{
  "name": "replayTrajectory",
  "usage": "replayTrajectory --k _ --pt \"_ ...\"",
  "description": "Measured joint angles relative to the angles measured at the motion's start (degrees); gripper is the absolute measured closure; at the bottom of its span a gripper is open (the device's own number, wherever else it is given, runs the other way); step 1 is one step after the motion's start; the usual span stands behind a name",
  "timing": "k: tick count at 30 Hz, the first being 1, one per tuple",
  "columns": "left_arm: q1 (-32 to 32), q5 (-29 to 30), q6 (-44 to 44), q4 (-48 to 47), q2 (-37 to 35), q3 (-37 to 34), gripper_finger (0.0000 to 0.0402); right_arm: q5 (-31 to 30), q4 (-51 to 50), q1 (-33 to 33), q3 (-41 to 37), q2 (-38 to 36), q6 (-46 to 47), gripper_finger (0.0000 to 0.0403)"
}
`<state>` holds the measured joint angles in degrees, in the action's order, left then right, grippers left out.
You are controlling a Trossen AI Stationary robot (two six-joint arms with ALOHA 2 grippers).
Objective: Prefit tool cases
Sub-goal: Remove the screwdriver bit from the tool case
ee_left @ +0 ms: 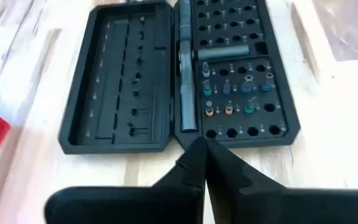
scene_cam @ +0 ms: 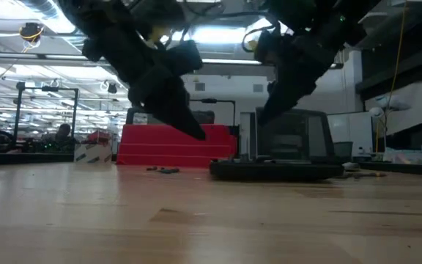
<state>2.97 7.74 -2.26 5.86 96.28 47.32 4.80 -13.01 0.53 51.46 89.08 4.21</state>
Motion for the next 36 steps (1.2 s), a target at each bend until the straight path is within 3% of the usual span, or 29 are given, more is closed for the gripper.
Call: replayTrajectory --k 11,26,36 --pt "0.1 0.0 2.9 5.7 0.8 -1.5 0.0401 -1.2 5.1 -2.4 0.0 7.6 0.7 0.0240" --pt "0.7 -0.3 5.3 12.8 6.9 -1.4 0.0401 -2.4 7.3 -2.4 0.0 10.5 -0.5 0.0243" --pt "0.7 -1.4 9.1 14.8 9.4 -1.4 0.0401 -1.8 7.3 -4.3 0.0 10.5 -1.6 0.0310"
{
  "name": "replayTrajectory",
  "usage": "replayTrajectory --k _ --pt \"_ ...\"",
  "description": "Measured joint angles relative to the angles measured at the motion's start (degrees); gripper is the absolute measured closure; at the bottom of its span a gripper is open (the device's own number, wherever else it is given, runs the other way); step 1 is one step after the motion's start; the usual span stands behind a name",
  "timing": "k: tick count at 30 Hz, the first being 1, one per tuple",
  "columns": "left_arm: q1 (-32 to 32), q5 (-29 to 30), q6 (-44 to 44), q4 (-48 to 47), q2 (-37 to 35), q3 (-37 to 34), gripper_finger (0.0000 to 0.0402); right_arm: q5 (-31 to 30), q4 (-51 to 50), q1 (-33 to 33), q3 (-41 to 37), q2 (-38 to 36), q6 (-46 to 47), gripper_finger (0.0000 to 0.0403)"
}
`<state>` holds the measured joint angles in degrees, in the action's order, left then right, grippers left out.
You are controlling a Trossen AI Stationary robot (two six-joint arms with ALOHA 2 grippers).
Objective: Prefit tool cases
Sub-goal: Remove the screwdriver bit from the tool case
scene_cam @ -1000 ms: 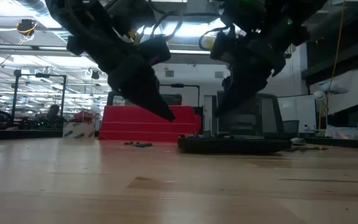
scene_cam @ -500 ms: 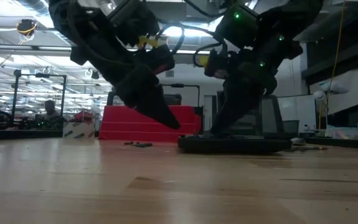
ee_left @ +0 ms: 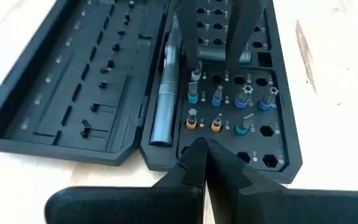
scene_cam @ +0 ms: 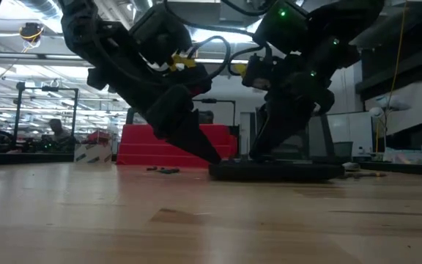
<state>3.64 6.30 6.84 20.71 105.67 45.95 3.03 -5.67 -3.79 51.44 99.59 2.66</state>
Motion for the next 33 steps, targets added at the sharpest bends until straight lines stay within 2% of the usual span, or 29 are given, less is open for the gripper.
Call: replayTrajectory --k 12,15,18,25,30,33 --pt "0.0 0.1 -0.6 1.3 0.1 0.0 0.0401 -1.2 3.7 -1.1 0.2 3.7 1.4 0.0316" --pt "0.0 0.0 -0.1 0.9 0.1 0.0 0.0401 -2.0 3.8 -1.1 0.5 4.0 4.9 0.0342" --pt "0.0 0.1 0.2 0.6 0.1 0.0 0.0401 -2.4 -0.7 -1.0 2.7 4.0 7.1 0.0389" --pt "0.0 0.1 0.2 0.5 0.1 0.0 0.0401 -0.9 -9.1 -0.9 8.4 3.5 2.8 0.0398" --pt "0.0 0.2 0.2 0.4 0.0 0.0 0.0402 -0.8 -13.8 0.1 11.4 1.1 -0.8 0.0400" --pt "0.0 0.1 0.2 0.0 -0.1 0.0 0.0401 -1.9 -20.1 1.7 12.5 -0.9 -2.6 0.0401"
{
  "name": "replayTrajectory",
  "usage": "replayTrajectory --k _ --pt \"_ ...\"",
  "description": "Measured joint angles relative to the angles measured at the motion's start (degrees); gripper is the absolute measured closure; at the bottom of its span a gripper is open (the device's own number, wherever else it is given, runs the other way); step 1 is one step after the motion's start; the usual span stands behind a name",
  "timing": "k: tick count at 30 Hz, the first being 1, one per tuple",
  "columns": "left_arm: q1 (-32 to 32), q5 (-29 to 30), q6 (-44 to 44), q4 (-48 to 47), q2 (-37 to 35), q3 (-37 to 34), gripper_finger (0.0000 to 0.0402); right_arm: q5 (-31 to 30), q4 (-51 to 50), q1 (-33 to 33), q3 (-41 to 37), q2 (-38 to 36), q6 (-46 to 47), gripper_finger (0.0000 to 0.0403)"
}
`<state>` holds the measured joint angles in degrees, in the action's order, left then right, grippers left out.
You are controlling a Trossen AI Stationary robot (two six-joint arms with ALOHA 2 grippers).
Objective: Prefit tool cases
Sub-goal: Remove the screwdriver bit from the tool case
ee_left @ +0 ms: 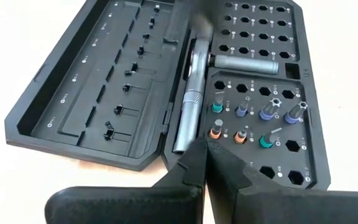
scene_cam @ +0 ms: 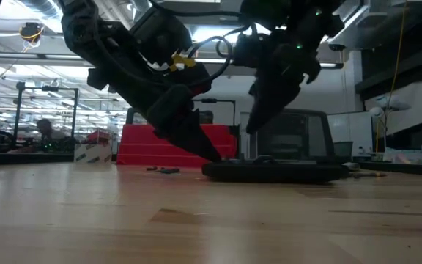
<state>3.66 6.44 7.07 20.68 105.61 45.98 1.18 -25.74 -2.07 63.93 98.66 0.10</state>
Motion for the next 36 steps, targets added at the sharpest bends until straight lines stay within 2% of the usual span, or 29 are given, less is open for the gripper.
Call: replayTrajectory --k 4,7,12,16,20,27,29,32,36 --pt "0.0 0.0 0.0 -0.6 -0.1 0.0 0.0402 -2.8 -9.8 2.9 -1.6 -4.3 -1.1 0.0401" --pt "0.1 0.0 0.0 -0.9 -0.4 0.0 0.0401 -4.4 -13.7 6.0 -6.6 -8.6 -0.2 0.0402" --pt "0.0 0.1 -0.3 -1.3 -1.0 0.0 0.0401 -4.4 -10.0 9.7 -17.8 -17.3 6.1 0.0402" --pt "0.0 0.2 -2.9 -1.4 -1.4 -0.1 0.0401 -2.6 -5.0 10.4 -22.3 -21.5 9.6 0.0391" --pt "0.0 0.4 -5.4 -2.2 -2.6 -0.1 0.0401 -3.6 -5.5 10.4 -22.6 -21.5 11.5 0.0345" --pt "0.0 2.9 -7.6 -5.6 -5.1 0.0 0.0401 -6.0 -4.5 10.4 -21.2 -21.6 11.6 0.0213" --pt "0.0 4.3 -7.6 -7.6 -6.9 -0.1 0.0401 -3.2 -3.3 10.4 -20.0 -21.6 11.4 0.0182" --pt "0.9 6.8 -7.5 -11.9 -10.5 -0.1 0.0401 3.2 2.2 9.4 -18.5 -21.6 11.2 0.0161" --pt "3.1 10.7 -6.4 -14.2 -13.5 0.0 0.0401 3.5 12.5 4.9 -17.2 -19.6 8.4 0.0170"
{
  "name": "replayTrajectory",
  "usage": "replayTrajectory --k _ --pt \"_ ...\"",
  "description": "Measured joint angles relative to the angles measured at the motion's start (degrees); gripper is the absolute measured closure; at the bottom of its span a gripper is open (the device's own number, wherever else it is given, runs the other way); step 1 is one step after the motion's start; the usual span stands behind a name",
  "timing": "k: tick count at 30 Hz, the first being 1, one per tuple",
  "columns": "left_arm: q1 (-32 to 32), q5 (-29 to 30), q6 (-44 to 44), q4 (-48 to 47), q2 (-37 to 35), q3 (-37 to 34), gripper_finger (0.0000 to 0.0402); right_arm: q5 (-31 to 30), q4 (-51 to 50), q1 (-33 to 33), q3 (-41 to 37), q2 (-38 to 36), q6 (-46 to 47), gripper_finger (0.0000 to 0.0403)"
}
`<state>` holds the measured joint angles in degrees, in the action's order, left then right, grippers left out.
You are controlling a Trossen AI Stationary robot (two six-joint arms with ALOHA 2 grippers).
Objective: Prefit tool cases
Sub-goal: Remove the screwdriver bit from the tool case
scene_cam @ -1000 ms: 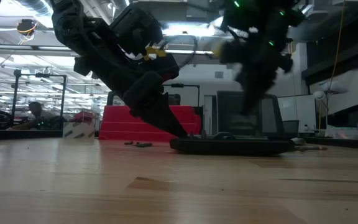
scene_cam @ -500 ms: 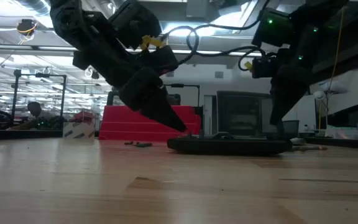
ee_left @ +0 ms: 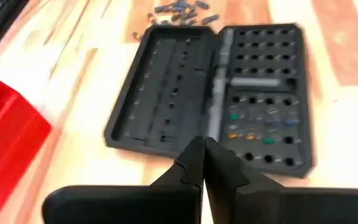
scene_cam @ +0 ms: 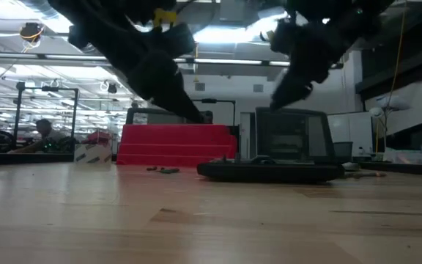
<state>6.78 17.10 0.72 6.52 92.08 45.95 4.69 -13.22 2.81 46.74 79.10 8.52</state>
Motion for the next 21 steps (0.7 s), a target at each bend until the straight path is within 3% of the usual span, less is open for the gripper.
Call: replayTrajectory --k 4,11,15,21 --pt "1.7 0.0 5.3 0.7 2.0 -0.9 0.0401 -1.1 6.4 -4.3 2.7 6.0 0.0 0.0199" --pt "2.3 -1.1 11.1 6.3 8.5 -2.6 0.0402 -3.7 5.1 -8.3 10.7 18.2 0.1 0.0248" --pt "2.6 -4.5 13.0 10.5 11.9 -2.6 0.0401 -3.8 -0.4 -8.1 15.0 21.8 0.1 0.0271" --pt "3.4 -5.0 13.8 13.9 13.8 -2.4 0.0401 -6.2 -9.5 -7.5 17.0 21.6 -0.6 0.0294"
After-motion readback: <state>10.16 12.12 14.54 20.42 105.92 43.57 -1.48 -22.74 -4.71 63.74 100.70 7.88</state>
